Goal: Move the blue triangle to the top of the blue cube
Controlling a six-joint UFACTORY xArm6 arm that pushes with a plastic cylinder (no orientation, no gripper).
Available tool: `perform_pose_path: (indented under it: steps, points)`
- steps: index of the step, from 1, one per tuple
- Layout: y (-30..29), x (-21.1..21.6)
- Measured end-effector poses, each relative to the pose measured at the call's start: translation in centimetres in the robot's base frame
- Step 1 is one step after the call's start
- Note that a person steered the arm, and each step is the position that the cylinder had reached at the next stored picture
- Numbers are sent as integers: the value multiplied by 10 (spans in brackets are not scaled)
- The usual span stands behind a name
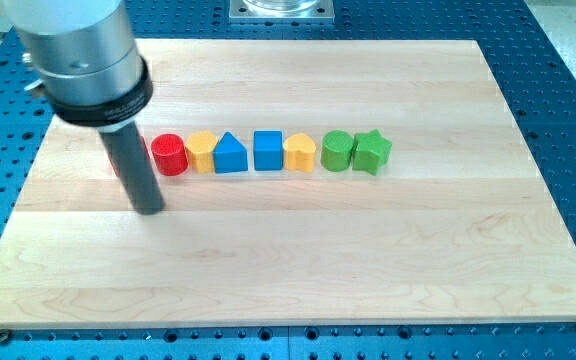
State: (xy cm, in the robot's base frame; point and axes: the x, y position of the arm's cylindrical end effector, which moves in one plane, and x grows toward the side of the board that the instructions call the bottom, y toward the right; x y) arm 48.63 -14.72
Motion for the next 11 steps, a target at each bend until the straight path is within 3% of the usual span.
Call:
perform_pose_path:
  steps: [3,5,9,11]
  points:
    - [58,-13]
    - [66,-24]
    - [85,-85]
    - [130,-95]
